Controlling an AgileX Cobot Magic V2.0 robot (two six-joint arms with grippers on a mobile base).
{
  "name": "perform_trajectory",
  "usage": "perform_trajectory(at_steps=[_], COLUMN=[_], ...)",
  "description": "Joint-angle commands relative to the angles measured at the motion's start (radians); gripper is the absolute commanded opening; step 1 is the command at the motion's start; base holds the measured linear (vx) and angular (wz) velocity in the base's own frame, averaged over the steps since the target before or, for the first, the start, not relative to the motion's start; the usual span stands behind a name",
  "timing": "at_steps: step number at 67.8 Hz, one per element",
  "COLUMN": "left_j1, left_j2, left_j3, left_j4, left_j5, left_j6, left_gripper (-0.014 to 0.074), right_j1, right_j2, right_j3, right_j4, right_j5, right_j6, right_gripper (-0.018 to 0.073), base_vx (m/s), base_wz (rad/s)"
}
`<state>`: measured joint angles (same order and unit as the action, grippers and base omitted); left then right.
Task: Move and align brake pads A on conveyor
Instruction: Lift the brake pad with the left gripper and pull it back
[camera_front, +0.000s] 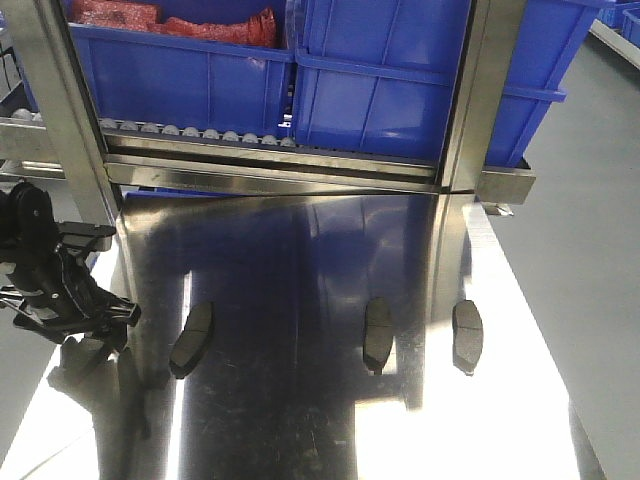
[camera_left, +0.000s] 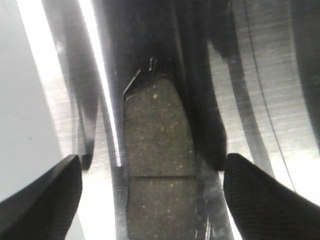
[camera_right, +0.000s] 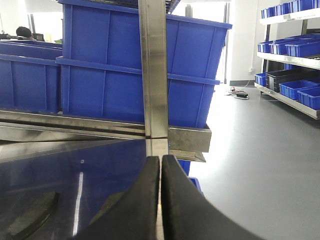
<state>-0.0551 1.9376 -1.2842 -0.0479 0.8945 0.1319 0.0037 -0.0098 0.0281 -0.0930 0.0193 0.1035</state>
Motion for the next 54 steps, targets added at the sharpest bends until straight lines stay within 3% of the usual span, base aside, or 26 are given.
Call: perform_trajectory(at_steps=[1,20,30,44,54], left_j1=[-0.005,-0.005,-0.005,-0.005,-0.005], left_j2=[-0.035,-0.022,-0.022,-0.022,-0.043], left_j3=[-0.029,-0.029,-0.029,-0.029,-0.029], left_j4=[-0.008,-0.008,-0.008,-0.008,-0.010], left_j5=[-0.001,0.009,0.024,0.065,0.074], left_j6=[-0.009,-0.009,-0.009,0.018,0.013], left_gripper=[0.0555,0.0497,0.0338,-0.0010,-0.0007], right_j1=[-0.004,-0.004,-0.004,-0.004,-0.004], right_j2=[-0.014,-0.014,-0.014,-0.014,-0.014], right_j3=[0.012,0.012,0.012,0.012,0.012], right_j4=[-0.003,-0.003,-0.003,-0.003,-0.003], right_j5=[-0.079,-0.077,-0.077,-0.077,-0.077], right_j6=[-0.001,-0.001,-0.001,-0.001,-0.001], right_gripper=[-0.0012,-0.0012,-0.0012,-0.0012,-0.0012], base_vx=[0.00,0.00,0.00,0.00,0.00], base_wz=[0.00,0.00,0.00,0.00,0.00])
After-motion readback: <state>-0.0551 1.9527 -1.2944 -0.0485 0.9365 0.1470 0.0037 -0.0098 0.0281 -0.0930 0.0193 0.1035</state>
